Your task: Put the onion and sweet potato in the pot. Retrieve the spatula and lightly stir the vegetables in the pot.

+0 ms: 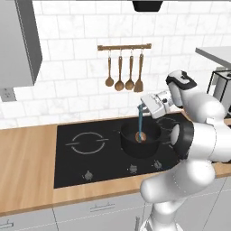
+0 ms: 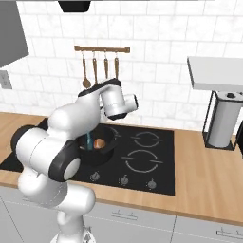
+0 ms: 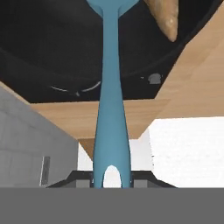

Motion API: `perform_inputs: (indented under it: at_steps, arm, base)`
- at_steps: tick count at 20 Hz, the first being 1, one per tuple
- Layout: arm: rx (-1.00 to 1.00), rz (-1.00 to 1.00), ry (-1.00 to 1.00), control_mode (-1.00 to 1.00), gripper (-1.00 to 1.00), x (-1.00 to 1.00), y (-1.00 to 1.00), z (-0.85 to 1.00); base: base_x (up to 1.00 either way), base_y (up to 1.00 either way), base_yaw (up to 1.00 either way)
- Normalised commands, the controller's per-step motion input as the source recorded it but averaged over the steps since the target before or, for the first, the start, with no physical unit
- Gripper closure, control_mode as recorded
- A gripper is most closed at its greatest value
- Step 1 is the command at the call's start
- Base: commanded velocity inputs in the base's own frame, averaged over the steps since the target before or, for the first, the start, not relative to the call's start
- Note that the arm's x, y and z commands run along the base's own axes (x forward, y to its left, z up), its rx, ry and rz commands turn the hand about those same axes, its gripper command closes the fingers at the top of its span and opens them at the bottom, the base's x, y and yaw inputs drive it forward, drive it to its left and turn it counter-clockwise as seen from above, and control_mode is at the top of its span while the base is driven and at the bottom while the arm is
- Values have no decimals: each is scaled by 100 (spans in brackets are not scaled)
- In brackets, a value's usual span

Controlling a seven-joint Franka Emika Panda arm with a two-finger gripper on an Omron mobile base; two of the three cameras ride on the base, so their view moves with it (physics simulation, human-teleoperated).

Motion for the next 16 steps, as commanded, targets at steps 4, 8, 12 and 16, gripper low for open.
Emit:
perform_inputs:
  at_steps: [4, 8, 12, 16]
  arm:
    - [-3, 14, -4, -100, 100, 54, 0, -39]
    - [-7, 12, -15, -100, 100, 38, 0, -10]
    - [-8, 8, -22, -100, 100, 15, 0, 0]
    - [-1, 1, -8, -100, 100, -28, 0, 33]
  base:
    - [0, 0, 0]
    - [0, 0, 0]
    - [0, 0, 0]
    - [0, 0, 0]
